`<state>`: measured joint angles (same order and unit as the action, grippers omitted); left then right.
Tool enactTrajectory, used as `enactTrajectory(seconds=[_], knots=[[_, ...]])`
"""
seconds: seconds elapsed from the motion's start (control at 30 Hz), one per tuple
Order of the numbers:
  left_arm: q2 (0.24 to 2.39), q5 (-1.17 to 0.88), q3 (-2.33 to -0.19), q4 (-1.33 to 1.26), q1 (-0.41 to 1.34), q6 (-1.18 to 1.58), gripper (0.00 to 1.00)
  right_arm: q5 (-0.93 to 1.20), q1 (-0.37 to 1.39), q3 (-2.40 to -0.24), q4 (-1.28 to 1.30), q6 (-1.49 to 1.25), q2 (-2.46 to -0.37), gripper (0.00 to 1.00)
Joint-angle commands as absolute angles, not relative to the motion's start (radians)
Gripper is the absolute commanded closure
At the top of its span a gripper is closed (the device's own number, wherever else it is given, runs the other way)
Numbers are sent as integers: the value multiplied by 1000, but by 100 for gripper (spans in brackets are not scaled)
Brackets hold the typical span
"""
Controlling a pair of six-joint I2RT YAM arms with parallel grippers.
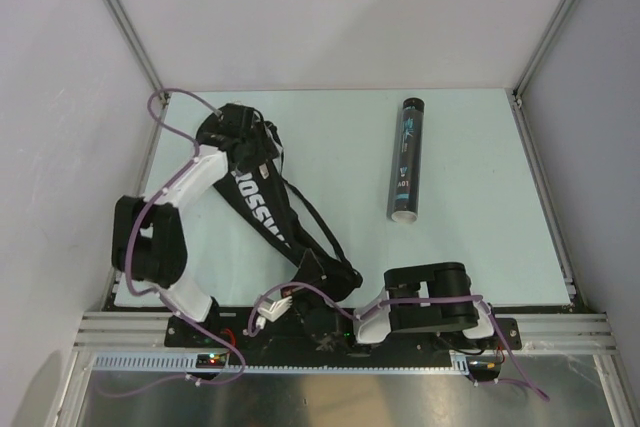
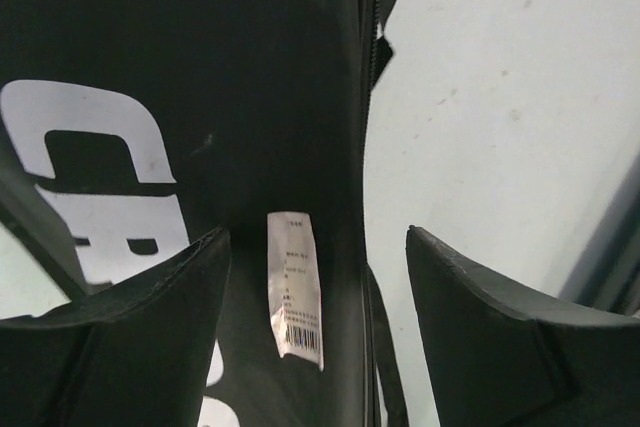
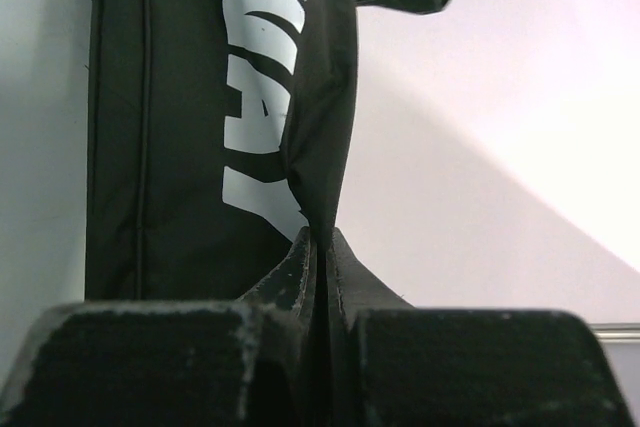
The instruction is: Pack up the badminton gear
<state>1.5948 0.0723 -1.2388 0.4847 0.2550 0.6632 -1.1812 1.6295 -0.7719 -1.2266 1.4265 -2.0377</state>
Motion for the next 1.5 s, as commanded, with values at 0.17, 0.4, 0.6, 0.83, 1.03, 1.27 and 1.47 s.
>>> enactTrajectory(seconds=[0.17, 0.4, 0.6, 0.83, 1.03, 1.27, 1.47], knots=[[1766, 39, -1324, 524, 282, 615, 30, -1215, 1666, -811, -1491, 1502, -2045, 100], [1766, 26, -1322, 528, 280, 567, 83, -1219, 1670, -805, -1494, 1467, -2038, 100], [1684, 24, -1311, 529, 258, 557, 100, -1230, 1638, -800, -1494, 1380, -2016, 100], [1497, -17, -1245, 468, 247, 596, 100, -1257, 1561, -786, -1492, 1184, -2002, 70], [1304, -5, -1079, 315, 247, 635, 100, -1251, 1495, -787, -1475, 1034, -1969, 46], [1176, -5, -922, 197, 242, 659, 100, -1174, 1415, -794, -1186, 637, -1841, 19], [1125, -25, -855, 172, 225, 647, 100, -919, 1389, -837, -692, 218, -1618, 14]])
